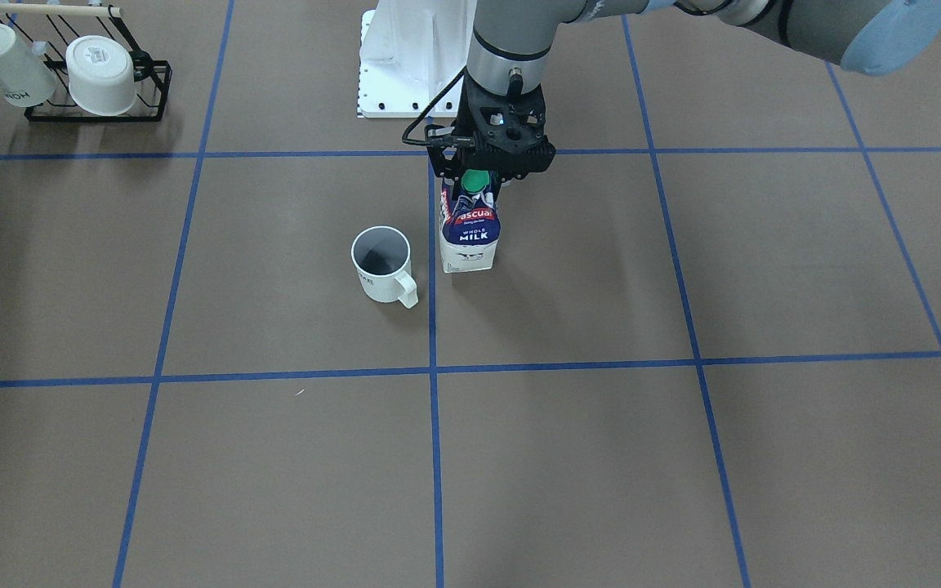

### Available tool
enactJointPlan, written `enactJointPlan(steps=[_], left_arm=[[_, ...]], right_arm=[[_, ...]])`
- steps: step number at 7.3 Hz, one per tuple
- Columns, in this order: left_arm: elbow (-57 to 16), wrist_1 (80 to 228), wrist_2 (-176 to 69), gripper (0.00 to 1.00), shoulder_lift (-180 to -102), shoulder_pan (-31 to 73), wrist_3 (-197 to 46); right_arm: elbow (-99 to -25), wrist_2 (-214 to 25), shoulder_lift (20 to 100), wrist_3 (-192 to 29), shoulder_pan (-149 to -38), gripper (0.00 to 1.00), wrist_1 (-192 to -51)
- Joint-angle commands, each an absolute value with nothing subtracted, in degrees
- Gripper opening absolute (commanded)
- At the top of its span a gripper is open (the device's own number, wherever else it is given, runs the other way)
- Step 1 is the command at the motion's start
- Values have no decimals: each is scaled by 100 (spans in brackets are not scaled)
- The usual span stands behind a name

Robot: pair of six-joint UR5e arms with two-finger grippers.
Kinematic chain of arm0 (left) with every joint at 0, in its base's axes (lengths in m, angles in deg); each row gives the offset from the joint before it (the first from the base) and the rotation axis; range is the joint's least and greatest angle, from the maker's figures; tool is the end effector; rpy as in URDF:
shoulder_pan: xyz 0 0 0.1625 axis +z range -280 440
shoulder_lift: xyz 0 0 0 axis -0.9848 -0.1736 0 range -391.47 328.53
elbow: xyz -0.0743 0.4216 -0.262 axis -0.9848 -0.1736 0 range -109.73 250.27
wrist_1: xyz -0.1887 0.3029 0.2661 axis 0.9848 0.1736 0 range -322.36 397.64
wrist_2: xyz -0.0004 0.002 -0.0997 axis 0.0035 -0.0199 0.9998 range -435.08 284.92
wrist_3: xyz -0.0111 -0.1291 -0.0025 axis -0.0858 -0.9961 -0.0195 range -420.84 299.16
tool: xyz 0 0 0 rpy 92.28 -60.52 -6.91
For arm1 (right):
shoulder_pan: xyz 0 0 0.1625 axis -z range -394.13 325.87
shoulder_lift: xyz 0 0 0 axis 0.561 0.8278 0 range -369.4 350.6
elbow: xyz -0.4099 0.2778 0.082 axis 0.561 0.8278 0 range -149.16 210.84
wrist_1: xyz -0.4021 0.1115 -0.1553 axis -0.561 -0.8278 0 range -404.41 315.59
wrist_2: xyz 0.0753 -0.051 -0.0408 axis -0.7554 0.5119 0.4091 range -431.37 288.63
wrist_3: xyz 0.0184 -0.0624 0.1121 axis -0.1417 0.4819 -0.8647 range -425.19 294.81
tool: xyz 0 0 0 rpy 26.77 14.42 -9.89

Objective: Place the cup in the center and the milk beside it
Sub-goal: 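Carry the milk carton with the left gripper beside the mug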

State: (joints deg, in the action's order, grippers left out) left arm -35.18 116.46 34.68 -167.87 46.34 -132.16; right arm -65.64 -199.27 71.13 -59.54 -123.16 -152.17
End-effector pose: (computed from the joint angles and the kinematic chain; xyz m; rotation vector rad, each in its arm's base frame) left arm 0.5509 -0.4743 0.1343 0.0969 0.9269 -0.0899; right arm 0.0438 -0.5882 0.6463 -0.0033 -0.6624 -0.1009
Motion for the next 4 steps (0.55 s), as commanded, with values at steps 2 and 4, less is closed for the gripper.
enactJointPlan(steps=[2,4], left_arm=[[-3266,11753,3443,53,-16849,4678,-13168],[-3151,11920,3443,70,-16832,4678,-13141]], right_arm=[[-6557,-19926,7111,-5957,-12316,100,-15217],[-6566,-19926,7110,-5966,-12316,100,-15217]])
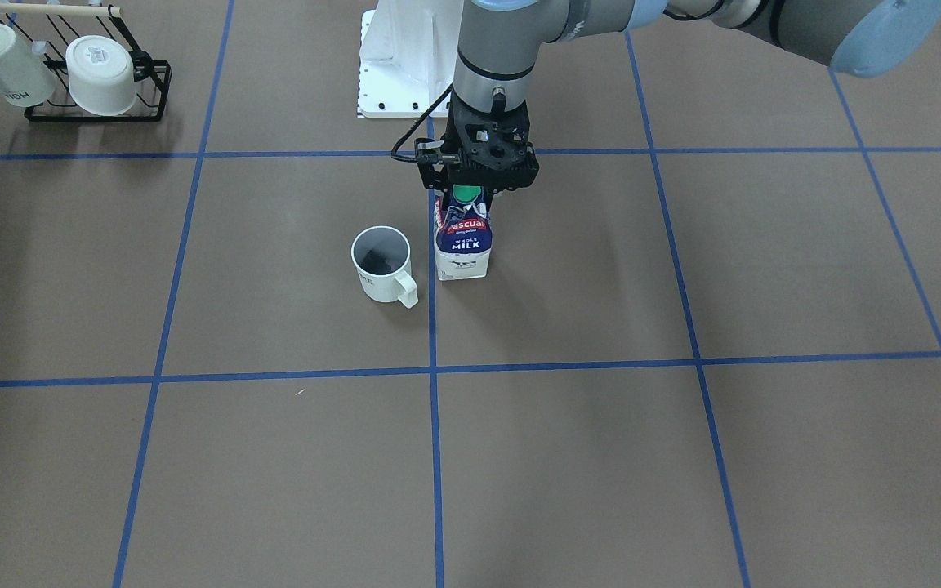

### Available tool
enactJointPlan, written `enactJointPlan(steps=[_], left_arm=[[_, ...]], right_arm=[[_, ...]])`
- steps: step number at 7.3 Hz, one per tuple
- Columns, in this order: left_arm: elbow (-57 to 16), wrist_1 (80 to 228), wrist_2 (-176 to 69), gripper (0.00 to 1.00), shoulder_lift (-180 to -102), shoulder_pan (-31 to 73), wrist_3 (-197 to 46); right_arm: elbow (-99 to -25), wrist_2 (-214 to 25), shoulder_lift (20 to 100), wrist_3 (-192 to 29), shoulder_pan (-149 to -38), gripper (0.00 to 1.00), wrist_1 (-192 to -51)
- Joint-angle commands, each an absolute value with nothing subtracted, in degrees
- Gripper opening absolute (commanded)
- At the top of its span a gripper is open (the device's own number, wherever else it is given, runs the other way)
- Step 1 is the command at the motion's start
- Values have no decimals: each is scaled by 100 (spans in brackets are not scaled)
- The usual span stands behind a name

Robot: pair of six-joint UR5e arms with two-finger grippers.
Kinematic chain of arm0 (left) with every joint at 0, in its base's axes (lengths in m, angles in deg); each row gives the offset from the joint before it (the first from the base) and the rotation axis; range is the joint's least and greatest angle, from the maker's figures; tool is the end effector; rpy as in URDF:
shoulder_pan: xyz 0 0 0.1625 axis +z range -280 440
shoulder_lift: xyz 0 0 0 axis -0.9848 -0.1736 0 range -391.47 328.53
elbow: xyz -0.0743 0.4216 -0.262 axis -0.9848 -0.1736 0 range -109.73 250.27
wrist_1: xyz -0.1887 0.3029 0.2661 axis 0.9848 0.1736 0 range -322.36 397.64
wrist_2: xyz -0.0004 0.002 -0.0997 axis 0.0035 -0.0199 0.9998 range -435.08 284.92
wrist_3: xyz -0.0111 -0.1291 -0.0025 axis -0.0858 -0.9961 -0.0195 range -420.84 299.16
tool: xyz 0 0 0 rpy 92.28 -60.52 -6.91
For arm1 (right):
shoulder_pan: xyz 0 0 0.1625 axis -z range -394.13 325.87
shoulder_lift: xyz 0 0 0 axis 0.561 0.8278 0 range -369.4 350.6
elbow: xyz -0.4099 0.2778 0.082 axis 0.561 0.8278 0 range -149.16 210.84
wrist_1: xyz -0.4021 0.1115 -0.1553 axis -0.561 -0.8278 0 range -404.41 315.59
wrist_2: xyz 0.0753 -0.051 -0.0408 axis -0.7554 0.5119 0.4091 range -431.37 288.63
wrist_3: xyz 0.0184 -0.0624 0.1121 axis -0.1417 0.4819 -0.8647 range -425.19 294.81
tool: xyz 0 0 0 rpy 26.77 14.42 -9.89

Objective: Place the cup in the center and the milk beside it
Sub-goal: 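Carry the milk carton with the left gripper beside the mug, then open the left gripper and withdraw it away from the carton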

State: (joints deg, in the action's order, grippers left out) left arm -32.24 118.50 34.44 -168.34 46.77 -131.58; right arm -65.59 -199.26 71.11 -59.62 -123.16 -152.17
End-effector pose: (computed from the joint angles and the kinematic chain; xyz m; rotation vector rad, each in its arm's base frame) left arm 0.5700 -0.4810 0.1416 0.0981 0.9187 -0.0770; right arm 0.0438 -0.5884 0.6465 -0.0043 -0.6622 -0.0994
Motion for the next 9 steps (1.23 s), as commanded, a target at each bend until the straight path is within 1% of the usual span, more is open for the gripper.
enactJointPlan(steps=[1,2,5,7,9], left_arm=[[-3194,11912,3443,93,-16814,4670,-13133],[-3273,11894,3434,98,-16806,4652,-13063],[-3799,11255,3487,98,-16779,4153,-12448],[-4142,10325,3714,98,-16718,3461,-11390],[-4197,10206,4109,98,-16062,2538,-9819]], right_arm=[[-6566,-19934,7110,-5974,-12316,100,-15217],[-6566,-19934,7102,-5974,-12316,100,-15217],[-6575,-19934,7110,-5974,-12316,100,-15217],[-6575,-19943,7145,-5966,-12316,100,-15217],[-6628,-19943,7295,-5957,-12316,100,-15217]])
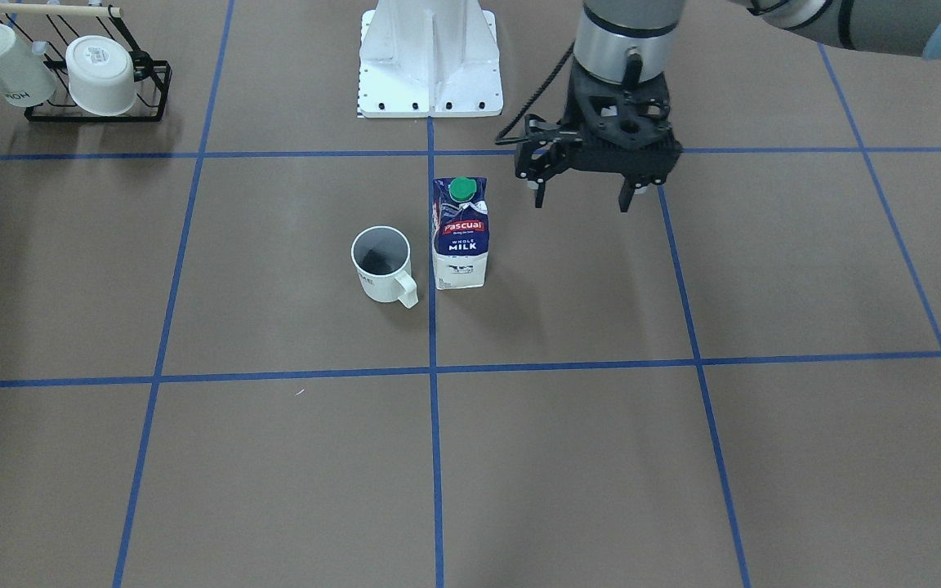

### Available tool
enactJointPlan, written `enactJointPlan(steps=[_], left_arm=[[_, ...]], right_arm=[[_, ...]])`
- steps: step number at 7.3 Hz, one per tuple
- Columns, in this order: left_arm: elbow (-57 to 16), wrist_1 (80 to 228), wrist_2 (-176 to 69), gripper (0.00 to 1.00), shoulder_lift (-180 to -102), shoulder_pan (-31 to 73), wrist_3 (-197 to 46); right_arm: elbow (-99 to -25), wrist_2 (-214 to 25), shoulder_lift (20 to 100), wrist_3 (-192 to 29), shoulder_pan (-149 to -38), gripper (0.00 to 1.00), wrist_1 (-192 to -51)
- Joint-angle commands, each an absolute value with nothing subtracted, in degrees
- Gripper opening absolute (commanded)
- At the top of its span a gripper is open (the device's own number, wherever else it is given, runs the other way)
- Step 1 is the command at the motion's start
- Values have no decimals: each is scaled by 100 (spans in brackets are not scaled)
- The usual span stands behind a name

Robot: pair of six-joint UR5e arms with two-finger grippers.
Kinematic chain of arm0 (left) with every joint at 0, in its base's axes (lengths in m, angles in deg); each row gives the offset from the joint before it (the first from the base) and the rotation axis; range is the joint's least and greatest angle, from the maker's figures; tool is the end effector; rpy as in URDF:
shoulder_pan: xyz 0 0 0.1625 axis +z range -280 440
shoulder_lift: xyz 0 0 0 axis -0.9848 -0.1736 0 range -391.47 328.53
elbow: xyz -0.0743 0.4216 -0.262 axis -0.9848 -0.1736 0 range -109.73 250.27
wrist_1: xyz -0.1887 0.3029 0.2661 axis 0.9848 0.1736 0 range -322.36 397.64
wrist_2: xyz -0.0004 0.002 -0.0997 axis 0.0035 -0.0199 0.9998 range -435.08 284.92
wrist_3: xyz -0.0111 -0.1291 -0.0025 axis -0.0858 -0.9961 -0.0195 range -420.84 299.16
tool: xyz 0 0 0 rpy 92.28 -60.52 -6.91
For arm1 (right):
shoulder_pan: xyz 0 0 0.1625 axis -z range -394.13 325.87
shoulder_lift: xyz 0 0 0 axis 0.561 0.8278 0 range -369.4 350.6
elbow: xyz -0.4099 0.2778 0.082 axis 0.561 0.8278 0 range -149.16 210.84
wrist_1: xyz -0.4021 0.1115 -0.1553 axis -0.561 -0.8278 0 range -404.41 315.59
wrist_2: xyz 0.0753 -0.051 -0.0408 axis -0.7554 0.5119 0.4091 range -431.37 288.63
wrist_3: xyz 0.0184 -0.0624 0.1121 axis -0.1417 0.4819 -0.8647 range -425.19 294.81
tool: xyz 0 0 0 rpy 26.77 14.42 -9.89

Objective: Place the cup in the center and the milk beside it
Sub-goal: 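Open the left gripper and withdraw it away from the carton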

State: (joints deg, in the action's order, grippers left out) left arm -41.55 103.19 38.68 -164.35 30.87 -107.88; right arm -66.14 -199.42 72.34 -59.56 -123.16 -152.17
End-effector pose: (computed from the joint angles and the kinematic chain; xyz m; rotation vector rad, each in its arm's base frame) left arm 0.3809 -0.5641 0.1724 0.2222 0.7658 0.0436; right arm 0.0437 -0.5778 0.6539 -0.0153 -0.6654 -0.0964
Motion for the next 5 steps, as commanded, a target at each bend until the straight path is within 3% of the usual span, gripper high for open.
enactJointPlan(steps=[1,5], left_arm=[[-4188,10198,4172,98,-15771,2125,-9018],[-4126,10206,4777,98,-14970,1147,-7484]], right_arm=[[-6636,-19943,7321,-5931,-12316,100,-15217],[-6610,-19934,7348,-5957,-12316,100,-15217]])
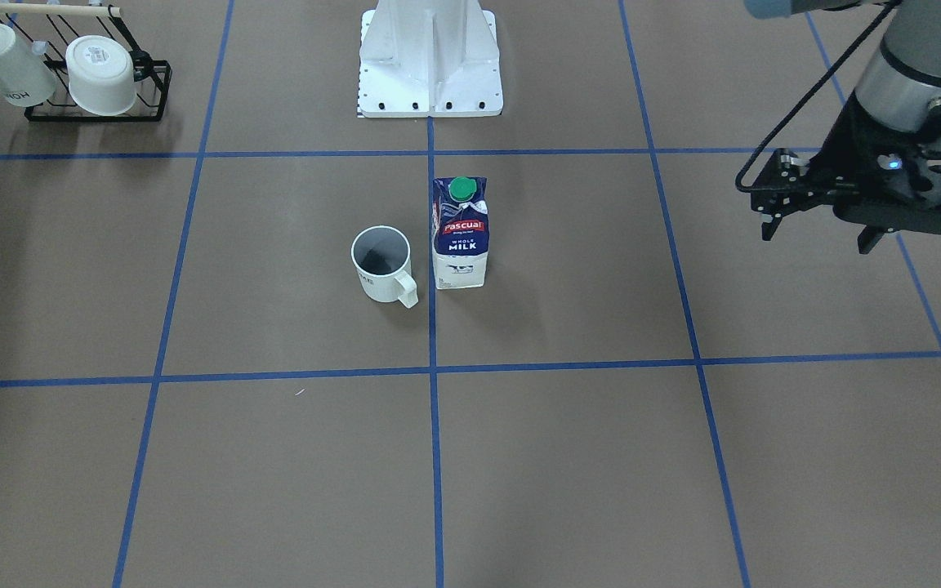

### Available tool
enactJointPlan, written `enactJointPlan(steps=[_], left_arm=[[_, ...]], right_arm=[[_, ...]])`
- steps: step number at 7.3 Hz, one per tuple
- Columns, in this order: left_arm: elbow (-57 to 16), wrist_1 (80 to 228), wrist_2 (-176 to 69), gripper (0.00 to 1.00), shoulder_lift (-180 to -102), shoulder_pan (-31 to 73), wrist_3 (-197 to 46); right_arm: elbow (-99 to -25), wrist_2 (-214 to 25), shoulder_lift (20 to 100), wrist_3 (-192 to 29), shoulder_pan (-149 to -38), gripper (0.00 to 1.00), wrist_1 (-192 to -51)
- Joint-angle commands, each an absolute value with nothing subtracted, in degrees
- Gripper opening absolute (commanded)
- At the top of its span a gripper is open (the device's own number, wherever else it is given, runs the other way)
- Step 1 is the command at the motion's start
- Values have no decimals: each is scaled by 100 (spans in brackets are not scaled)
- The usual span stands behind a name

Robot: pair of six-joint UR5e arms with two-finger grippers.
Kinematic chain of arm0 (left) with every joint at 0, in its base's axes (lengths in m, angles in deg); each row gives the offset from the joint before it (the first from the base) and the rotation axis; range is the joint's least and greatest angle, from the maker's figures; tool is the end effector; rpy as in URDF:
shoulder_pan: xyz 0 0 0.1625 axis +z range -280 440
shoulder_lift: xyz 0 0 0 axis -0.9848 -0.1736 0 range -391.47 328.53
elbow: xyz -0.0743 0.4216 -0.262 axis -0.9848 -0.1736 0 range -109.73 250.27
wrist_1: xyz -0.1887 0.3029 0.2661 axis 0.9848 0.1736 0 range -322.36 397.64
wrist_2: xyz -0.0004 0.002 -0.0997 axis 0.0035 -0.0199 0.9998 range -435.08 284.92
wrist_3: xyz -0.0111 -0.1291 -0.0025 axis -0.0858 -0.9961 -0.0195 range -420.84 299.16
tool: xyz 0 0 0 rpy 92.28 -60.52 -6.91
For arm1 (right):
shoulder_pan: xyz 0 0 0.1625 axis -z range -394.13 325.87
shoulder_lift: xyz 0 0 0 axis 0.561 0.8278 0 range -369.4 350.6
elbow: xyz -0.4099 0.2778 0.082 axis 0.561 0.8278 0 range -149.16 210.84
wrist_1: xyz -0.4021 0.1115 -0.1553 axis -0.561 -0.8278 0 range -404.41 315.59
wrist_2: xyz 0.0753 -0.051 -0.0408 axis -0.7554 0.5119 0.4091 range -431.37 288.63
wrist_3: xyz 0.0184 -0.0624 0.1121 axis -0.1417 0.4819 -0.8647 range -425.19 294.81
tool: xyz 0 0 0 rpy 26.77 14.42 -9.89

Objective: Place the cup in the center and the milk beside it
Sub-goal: 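Open the left gripper and withdraw it away from the carton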

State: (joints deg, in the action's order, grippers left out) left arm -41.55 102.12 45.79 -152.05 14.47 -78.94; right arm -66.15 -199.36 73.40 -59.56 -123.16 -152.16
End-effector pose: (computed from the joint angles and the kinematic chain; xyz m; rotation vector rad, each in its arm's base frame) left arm 0.2100 -0.6227 0.3122 0.2348 0.6599 0.2329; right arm 0.0440 -0.5687 0.6645 -0.0328 -0.6649 -0.0904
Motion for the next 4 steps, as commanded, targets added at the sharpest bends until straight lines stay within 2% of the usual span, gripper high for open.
enactJointPlan(steps=[1,4], left_arm=[[-4091,10232,4814,98,-14664,840,-7003],[-3215,10312,4814,98,-13845,-180,-5198]], right_arm=[[-6584,-19934,7356,-5957,-12307,100,-15217],[-6628,-19952,7523,-5948,-12307,100,-15208]])
